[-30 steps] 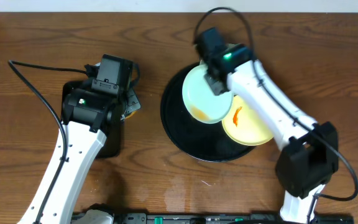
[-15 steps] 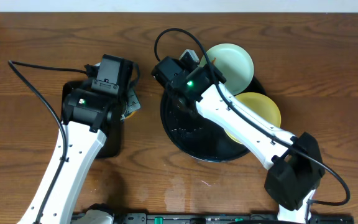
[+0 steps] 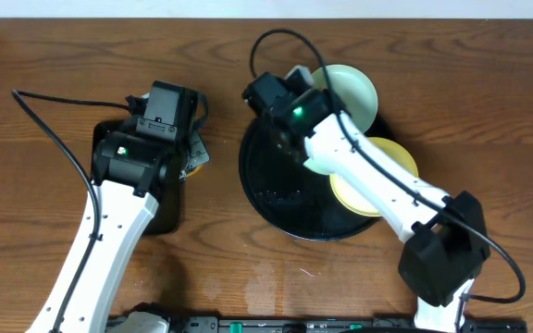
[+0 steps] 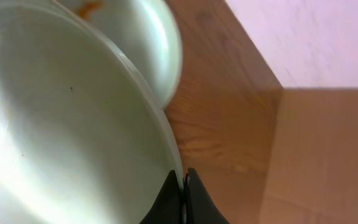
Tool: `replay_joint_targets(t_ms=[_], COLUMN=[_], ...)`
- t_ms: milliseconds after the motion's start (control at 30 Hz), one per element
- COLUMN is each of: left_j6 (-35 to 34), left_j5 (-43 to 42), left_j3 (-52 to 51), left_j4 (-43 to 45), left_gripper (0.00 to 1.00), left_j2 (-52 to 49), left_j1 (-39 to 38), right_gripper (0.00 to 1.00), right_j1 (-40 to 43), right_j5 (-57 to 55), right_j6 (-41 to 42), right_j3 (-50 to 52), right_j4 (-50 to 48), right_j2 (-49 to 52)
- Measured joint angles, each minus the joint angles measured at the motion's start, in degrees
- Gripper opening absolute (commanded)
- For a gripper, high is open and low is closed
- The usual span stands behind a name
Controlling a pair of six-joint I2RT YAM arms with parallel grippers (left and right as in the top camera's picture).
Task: Clean dirty plates on tray and stack at the side
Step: 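Lift the front pale green plate with the right gripper toward the rear plate, then set the cleaned pale green plate on the table right of the round tray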
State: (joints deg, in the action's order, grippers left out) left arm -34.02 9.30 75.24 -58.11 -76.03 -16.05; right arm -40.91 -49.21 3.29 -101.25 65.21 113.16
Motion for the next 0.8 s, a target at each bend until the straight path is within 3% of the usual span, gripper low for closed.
replay_joint_targets(t_ms=[267, 433, 633, 800], left_j6=[-0.02, -0.02, 0.0, 0.0], left_j5=[0.0, 0.0, 0.0, 0.0], left_j3=[0.0, 0.0, 0.0, 0.0], left_j4=[0.26, 0.17, 0.09, 0.07], left_gripper=[0.08, 0.08, 0.08, 0.08], left_j2=[0.0, 0.0, 0.0, 0.0], left_j1=[0.0, 0.0, 0.0, 0.0], right_gripper=[0.01, 0.01, 0.01, 0.01], right_j1=[1.57, 4.11, 19.58, 39.43], right_j5=[4.66, 15.98, 39.1, 57.16], right_j6=[4.28, 6.99, 7.58, 5.11], right_j3=[0.0, -0.5, -2.97, -3.08], right_j4=[-0.13, -0.11, -0.57, -0.55], right_j2=[-0.02, -0.46, -1.66, -1.92])
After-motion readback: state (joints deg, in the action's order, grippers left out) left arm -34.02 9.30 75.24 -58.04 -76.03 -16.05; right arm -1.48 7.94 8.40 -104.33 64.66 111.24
